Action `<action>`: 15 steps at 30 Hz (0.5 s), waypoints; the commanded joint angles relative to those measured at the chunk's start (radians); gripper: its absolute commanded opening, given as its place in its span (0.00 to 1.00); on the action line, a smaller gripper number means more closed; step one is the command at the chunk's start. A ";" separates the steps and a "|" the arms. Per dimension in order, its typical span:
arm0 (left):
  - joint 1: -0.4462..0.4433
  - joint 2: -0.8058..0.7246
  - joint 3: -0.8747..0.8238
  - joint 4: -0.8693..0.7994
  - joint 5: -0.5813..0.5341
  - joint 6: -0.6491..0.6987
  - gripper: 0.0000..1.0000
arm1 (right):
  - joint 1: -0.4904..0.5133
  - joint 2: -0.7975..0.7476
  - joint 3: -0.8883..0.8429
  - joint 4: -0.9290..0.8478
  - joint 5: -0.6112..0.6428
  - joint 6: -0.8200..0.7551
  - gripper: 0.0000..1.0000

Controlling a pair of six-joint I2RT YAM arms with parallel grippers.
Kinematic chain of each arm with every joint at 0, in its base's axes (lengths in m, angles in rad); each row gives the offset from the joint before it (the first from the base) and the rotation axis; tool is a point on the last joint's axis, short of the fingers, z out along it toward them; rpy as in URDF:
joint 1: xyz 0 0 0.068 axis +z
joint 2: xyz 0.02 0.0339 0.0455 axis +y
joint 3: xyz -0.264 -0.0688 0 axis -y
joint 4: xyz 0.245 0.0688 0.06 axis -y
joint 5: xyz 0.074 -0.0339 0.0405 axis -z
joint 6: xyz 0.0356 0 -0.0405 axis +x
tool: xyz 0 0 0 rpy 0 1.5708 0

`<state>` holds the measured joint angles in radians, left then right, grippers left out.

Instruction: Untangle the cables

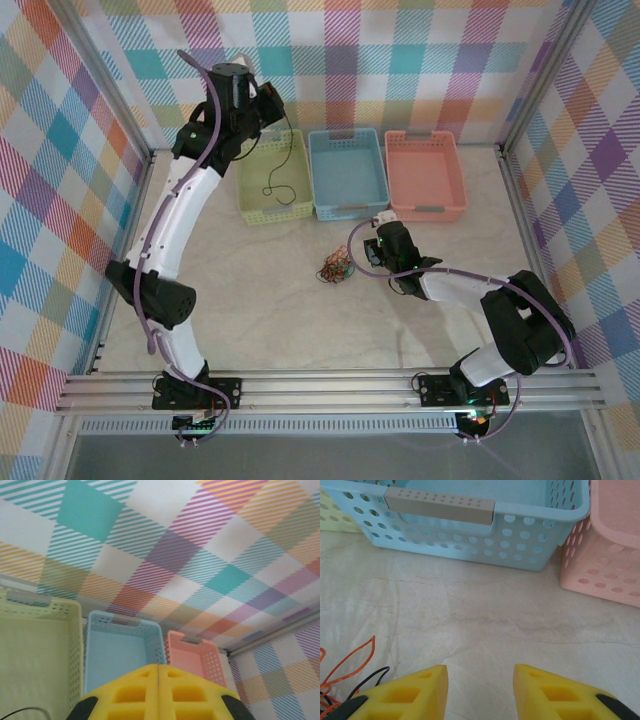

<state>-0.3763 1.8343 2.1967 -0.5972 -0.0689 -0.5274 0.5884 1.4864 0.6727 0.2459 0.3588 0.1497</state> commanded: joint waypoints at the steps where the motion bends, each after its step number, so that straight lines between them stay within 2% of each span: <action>1: 0.028 0.034 0.058 0.009 -0.032 0.002 0.00 | -0.004 -0.006 0.002 0.028 -0.015 0.008 0.40; 5: 0.031 0.089 0.123 -0.013 -0.040 0.019 0.00 | -0.004 -0.006 0.003 0.029 -0.015 0.007 0.40; 12: 0.038 0.166 0.126 -0.060 -0.023 0.048 0.02 | -0.004 -0.006 0.002 0.030 -0.020 0.002 0.40; 13: 0.045 0.183 0.126 -0.076 -0.019 0.053 0.13 | -0.003 -0.006 0.002 0.028 -0.020 0.002 0.40; 15: 0.063 0.214 0.129 -0.109 0.001 0.049 0.47 | -0.004 -0.006 0.002 0.030 -0.023 0.002 0.41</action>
<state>-0.3382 1.9991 2.3066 -0.6376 -0.0891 -0.4999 0.5884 1.4864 0.6727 0.2462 0.3538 0.1493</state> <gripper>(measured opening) 0.306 0.404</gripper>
